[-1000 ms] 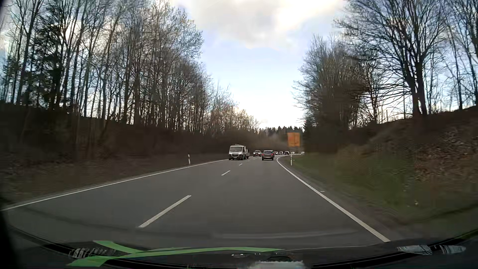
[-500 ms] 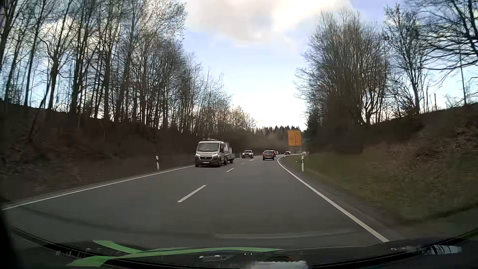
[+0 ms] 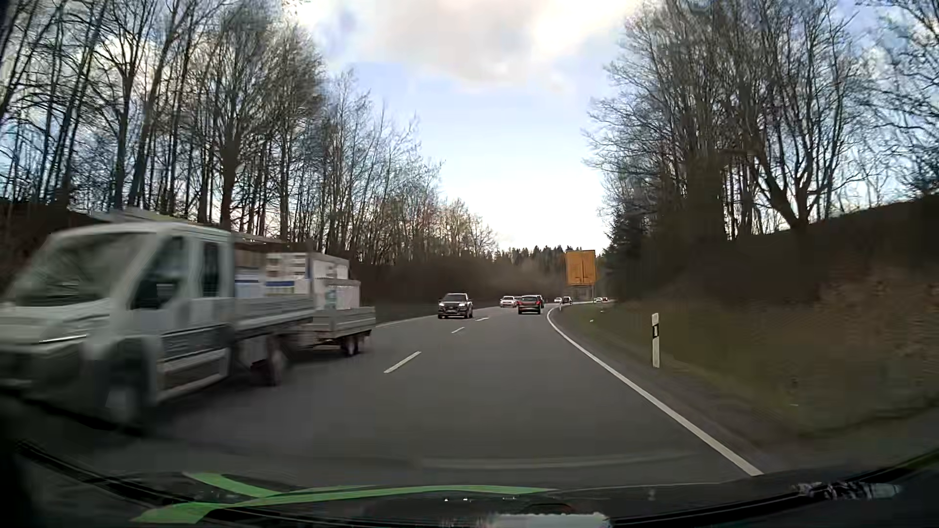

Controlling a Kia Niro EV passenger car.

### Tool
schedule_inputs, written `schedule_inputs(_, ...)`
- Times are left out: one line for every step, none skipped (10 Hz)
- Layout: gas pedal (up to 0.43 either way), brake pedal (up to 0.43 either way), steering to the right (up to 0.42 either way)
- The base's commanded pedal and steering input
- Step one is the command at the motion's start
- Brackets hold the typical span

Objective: Follow the waypoints while adhering to traffic rules and regulations

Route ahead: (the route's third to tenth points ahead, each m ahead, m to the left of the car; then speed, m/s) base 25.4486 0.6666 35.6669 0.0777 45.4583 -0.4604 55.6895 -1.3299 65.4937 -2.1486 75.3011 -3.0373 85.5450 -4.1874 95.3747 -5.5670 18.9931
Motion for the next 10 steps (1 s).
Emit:
schedule_inputs(0.189, 0.000, 0.008)
schedule_inputs(0.189, 0.000, 0.007)
schedule_inputs(0.189, 0.000, 0.005)
schedule_inputs(0.189, 0.000, 0.005)
schedule_inputs(0.189, 0.000, 0.005)
schedule_inputs(0.189, 0.000, 0.004)
schedule_inputs(0.189, 0.000, 0.004)
schedule_inputs(0.189, 0.000, 0.004)
schedule_inputs(0.189, 0.000, 0.004)
schedule_inputs(0.189, 0.000, 0.005)
